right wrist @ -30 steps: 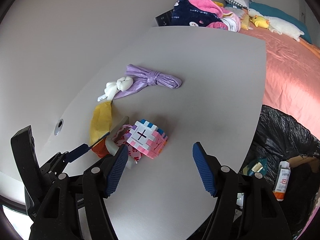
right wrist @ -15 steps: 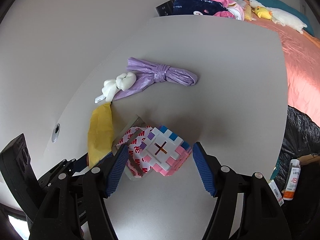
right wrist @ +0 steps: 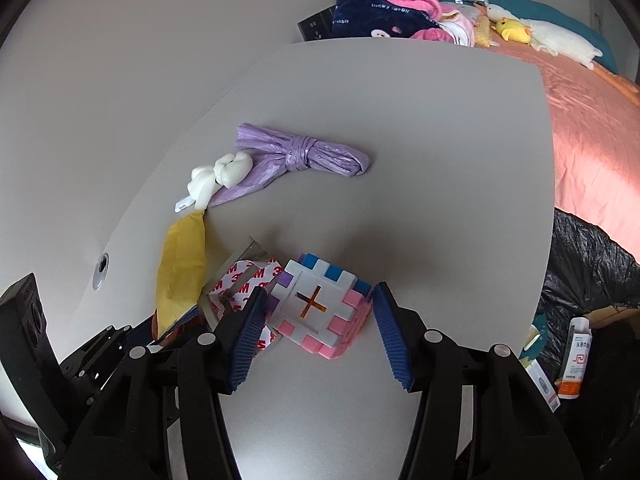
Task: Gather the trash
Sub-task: 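Grasp the orange cup lid with the left tool while the right tool grasps the pink toy block, then carry the orange lid and toy block over the trash bag and release both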
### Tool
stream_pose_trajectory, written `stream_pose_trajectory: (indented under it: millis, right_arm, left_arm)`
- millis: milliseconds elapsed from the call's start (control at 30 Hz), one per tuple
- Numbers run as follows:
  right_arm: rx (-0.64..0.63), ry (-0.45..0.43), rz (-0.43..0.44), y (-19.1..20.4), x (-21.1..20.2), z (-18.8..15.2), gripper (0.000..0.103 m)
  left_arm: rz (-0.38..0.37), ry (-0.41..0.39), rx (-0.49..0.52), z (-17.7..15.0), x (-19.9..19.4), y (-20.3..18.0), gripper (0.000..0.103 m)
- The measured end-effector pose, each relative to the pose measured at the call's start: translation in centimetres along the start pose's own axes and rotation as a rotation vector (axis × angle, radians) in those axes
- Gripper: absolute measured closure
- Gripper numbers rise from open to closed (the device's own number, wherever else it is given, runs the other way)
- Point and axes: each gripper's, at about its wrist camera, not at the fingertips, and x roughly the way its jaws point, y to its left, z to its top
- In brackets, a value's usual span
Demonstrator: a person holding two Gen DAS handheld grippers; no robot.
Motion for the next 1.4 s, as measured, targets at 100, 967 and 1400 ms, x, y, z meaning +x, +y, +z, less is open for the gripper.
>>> stream_pose_trajectory:
  millis: [100,967,1400]
  right_arm:
    - [0.004,-0.008,0.001,-0.6,-0.9,-0.1,0.047]
    - [0.039,-0.102,0.034,-6.0,-8.7,-2.8,0.047]
    - [0.065,-0.158,0.0,-9.9,-13.0,-4.0,0.047]
  left_arm:
    - [0.001,0.003,0.007,-0.2,-0.1,-0.4,0.058]
    - [-0.099,-0.052,0.065,-2.5,-4.1,-8.3,0.058]
    - [-0.162,-0.059,0.118,-2.5,-4.2,-13.8,0.058]
